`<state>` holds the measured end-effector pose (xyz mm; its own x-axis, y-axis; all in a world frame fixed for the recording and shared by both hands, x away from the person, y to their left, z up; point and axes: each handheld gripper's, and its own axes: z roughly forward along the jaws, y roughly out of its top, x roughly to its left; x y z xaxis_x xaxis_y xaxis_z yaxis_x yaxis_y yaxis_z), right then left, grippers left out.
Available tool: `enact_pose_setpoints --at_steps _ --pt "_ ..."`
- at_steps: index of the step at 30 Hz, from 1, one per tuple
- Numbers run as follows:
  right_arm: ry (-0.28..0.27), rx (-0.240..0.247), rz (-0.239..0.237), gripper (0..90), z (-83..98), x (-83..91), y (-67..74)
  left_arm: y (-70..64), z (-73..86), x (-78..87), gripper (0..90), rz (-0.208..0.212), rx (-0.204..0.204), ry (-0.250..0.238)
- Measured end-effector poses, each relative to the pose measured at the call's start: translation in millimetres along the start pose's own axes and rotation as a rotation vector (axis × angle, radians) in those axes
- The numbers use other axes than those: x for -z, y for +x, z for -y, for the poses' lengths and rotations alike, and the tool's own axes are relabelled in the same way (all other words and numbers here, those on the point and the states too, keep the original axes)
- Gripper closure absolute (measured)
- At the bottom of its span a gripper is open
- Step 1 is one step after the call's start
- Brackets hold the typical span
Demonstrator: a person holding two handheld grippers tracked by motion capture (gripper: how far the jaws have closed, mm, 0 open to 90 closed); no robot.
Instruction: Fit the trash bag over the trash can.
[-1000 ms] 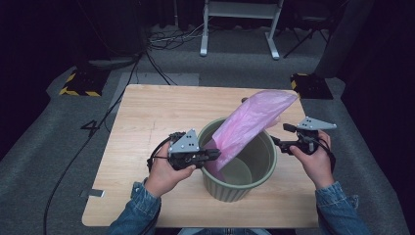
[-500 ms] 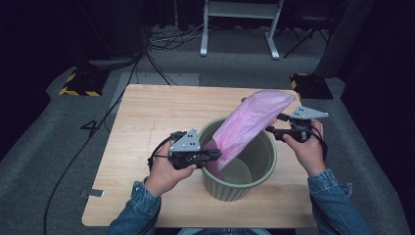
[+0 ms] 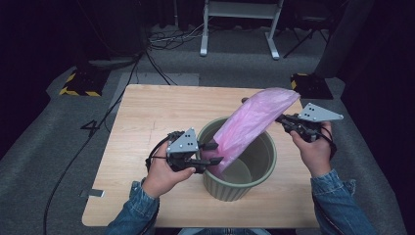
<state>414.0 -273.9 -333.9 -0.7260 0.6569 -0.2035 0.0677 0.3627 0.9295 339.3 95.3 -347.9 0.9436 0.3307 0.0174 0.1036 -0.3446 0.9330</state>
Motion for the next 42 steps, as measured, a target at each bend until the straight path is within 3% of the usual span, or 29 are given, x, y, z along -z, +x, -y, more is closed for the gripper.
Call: enact_pose_setpoints --at_steps 3,10,11,17,21,27,29,35,38,39,42 --pt "-0.017 0.013 -0.006 90.0 -5.4 3.5 4.4 -1.1 -8.1 6.0 42.3 -0.015 -0.005 -0.013" --pt "-0.051 0.033 -0.024 90.0 -15.9 9.3 13.3 -3.1 -32.6 9.9 39.1 -0.052 -0.049 -0.023" --pt "-0.057 0.035 -0.029 90.0 -18.8 10.7 16.3 -3.7 -40.1 6.9 38.5 -0.051 -0.059 -0.025" --pt "-0.07 0.044 -0.056 89.9 -24.8 13.4 26.5 -4.7 -50.9 -11.4 37.7 -0.025 -0.065 -0.01" --pt "-0.088 0.054 -0.08 89.9 -30.4 16.4 35.6 -4.1 -56.1 -29.4 40.1 -0.006 -0.067 0.025" --pt "-0.124 0.056 -0.123 89.9 -37.9 22.1 45.9 -0.7 -52.9 -34.3 56.7 0.009 -0.046 0.082" --pt "-0.143 0.05 -0.163 89.8 -42.7 23.7 53.8 -0.2 -49.2 -37.6 60.0 0.03 -0.033 0.127" --pt "-0.139 0.07 -0.229 89.6 -48.1 16.6 70.4 -7.3 -45.6 -47.5 59.3 0.081 -0.056 0.218" --pt "-0.125 0.082 -0.254 89.4 -48.1 11.7 77.1 -10.1 -46.5 -47.7 50.5 0.106 -0.065 0.197" --pt "-0.111 0.094 -0.271 89.4 -47.2 8.2 81.7 -12.2 -48.8 -46.0 46.9 0.13 -0.061 0.15" --pt "-0.086 0.103 -0.281 88.7 -44.7 5.2 86.4 -13.8 -52.0 -42.9 40.7 0.12 -0.063 0.113"
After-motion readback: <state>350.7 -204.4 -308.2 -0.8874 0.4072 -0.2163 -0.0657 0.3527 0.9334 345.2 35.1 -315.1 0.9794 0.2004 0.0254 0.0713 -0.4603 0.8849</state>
